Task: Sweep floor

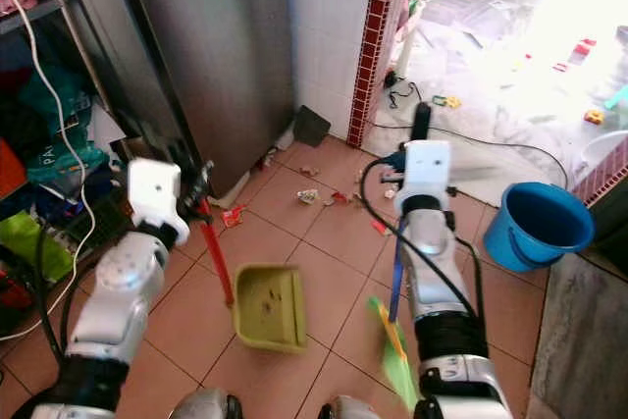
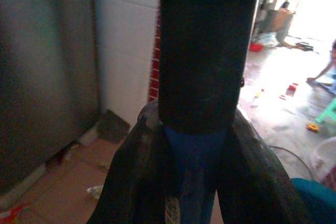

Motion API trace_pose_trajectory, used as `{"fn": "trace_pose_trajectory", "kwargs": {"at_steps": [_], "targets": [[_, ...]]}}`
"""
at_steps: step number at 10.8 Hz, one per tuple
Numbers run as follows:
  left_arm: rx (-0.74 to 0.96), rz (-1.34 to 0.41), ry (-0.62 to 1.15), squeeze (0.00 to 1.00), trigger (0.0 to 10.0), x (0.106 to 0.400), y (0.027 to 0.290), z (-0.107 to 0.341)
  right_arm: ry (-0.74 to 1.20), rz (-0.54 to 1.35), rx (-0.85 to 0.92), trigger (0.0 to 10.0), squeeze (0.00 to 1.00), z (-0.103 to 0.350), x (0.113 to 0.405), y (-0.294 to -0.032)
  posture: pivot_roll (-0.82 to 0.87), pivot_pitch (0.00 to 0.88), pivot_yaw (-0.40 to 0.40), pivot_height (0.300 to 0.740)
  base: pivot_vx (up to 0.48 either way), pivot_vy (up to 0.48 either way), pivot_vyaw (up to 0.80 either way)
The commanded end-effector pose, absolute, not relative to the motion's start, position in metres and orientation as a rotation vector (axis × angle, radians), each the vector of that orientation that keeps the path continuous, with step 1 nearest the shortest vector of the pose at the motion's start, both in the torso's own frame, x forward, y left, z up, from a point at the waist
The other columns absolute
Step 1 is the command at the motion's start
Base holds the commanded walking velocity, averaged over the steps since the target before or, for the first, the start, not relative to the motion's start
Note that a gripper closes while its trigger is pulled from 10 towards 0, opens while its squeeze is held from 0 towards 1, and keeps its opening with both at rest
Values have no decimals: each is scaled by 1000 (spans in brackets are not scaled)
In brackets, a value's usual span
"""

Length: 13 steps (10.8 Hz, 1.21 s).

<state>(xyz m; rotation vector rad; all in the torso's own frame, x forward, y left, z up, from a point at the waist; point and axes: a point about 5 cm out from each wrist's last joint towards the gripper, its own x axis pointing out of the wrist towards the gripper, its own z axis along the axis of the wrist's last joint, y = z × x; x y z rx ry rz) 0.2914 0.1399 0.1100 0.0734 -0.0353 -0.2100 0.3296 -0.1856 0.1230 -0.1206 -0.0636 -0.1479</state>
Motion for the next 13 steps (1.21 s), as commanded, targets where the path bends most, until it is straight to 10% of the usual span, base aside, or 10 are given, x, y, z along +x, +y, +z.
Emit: {"fn": "trace_pose_trajectory", "kwargs": {"at_steps": [1, 11, 12, 13], "targets": [[64, -221, -78, 0, 10000, 289, 138, 116, -111, -170, -112, 10000, 0, 133, 330, -189, -38, 0, 10, 740, 0, 0, 0], [126, -207, 1, 0, 9843, 274, 143, 103, -58, -166, -104, 10000, 0, 115, 312, -181, -23, 0, 22, 740, 0, 0, 0], [103, -205, -2, 0, 0, 273, 144, 103, -55, -155, -105, 10000, 0, 115, 312, -179, -23, 3, 18, 740, 0, 0, 0], [98, -196, -7, 0, 0, 273, 145, 103, -54, -148, -106, 10000, 0, 115, 312, -178, -22, 3, 15, 740, 0, 0, 0]]}}
